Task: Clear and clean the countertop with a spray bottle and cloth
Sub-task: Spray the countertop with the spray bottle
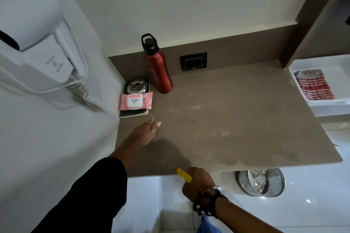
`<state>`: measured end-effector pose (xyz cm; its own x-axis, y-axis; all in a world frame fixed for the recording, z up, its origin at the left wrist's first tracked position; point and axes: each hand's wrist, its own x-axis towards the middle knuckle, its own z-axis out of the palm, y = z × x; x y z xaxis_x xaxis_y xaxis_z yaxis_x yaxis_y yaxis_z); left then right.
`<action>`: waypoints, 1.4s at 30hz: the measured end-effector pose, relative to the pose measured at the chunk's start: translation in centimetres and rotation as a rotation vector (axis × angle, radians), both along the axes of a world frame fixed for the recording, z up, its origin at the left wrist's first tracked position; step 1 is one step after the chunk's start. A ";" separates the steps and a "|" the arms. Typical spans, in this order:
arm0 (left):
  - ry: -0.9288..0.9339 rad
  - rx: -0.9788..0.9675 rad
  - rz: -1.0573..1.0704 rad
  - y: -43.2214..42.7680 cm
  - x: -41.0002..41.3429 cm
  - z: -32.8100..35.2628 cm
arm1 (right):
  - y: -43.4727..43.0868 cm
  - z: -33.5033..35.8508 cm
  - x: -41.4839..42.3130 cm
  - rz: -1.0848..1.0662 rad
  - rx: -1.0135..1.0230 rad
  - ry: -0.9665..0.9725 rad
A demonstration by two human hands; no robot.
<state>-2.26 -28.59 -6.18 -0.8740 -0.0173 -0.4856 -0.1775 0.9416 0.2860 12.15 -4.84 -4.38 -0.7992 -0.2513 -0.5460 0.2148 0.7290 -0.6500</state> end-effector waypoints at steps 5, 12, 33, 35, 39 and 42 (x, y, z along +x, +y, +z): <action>0.040 -0.013 -0.035 0.8 0.1 -0.5 | 3.4 0.9 -0.7 -0.183 -0.072 0.068; 0.187 -0.055 -0.061 3.7 -0.4 -1.5 | 8.8 3.2 -5.2 -0.562 0.004 0.216; 0.190 0.043 -0.169 15.9 -8.1 -2.6 | 25.1 8.0 -10.9 -0.766 -0.014 0.440; 0.209 0.051 -0.220 18.3 -9.1 -2.8 | 28.0 9.4 -11.7 -0.817 -0.068 0.495; 0.176 0.069 -0.232 23.8 -10.4 -1.8 | 34.2 10.8 -13.8 -0.843 -0.185 0.632; 0.203 0.086 -0.333 28.6 -10.5 -0.6 | 39.1 10.6 -16.2 -0.812 -0.248 0.730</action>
<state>-12.74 0.01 -6.76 -0.9032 0.3167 -0.2897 0.2018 0.9091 0.3646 -4.08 34.28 6.18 -0.8840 0.4534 0.1141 0.0753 0.3789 -0.9224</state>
